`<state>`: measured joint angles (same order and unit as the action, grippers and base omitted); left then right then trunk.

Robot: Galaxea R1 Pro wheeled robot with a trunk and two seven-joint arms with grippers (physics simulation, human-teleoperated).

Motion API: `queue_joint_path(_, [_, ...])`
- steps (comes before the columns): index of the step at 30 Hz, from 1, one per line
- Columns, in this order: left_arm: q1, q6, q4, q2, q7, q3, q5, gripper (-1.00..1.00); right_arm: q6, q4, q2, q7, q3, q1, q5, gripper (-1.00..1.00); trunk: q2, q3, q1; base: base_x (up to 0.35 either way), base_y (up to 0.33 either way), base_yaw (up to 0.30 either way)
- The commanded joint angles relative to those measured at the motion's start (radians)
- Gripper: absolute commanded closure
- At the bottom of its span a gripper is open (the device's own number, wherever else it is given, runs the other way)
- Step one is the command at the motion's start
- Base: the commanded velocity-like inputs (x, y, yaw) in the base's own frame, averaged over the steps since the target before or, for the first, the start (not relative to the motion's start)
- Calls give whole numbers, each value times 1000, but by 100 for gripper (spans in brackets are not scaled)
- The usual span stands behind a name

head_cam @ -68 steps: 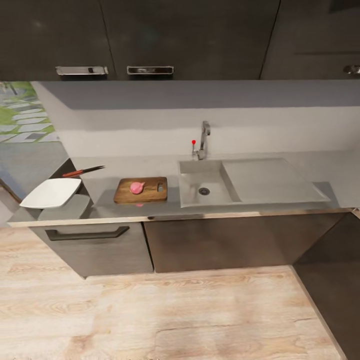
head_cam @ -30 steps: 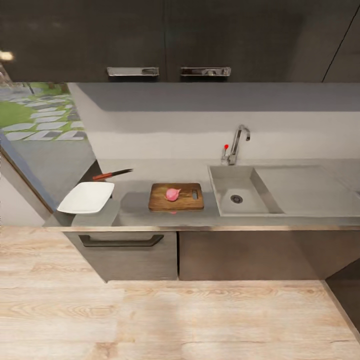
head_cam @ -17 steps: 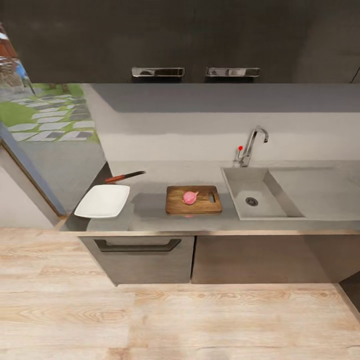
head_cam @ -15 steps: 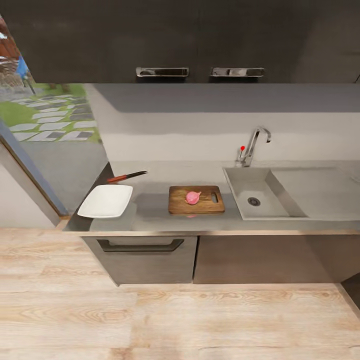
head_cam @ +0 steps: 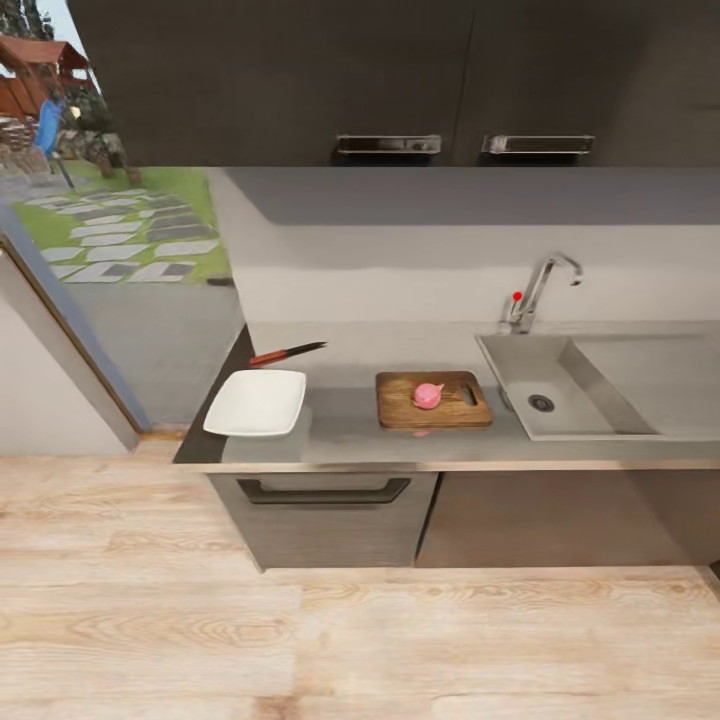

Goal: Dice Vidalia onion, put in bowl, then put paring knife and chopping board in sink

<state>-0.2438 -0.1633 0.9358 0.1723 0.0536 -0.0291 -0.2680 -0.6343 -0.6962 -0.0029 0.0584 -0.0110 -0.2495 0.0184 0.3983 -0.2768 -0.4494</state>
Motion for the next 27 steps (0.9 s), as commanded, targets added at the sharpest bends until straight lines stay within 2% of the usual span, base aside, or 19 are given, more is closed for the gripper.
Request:
queue_joint_path(1, [0, -2, 1, 1, 5, -3, -5, -100, -1, -2, 0, 3, -1, -1, 2, -100, 2, -1, -1, 0, 307, 0])
queue_joint_path(19, [0, -3, -5, 0, 5, -3, -5, -100, -1, -2, -2, 3, -1, -1, 2, -100, 2, -1, -1, 0, 307, -2])
queue_joint_path(27, [0, -3, -5, 0, 5, -3, -5, -100, -1, -2, -2, 3, -1, -1, 2, -100, 2, -1, -1, 0, 307, -192])
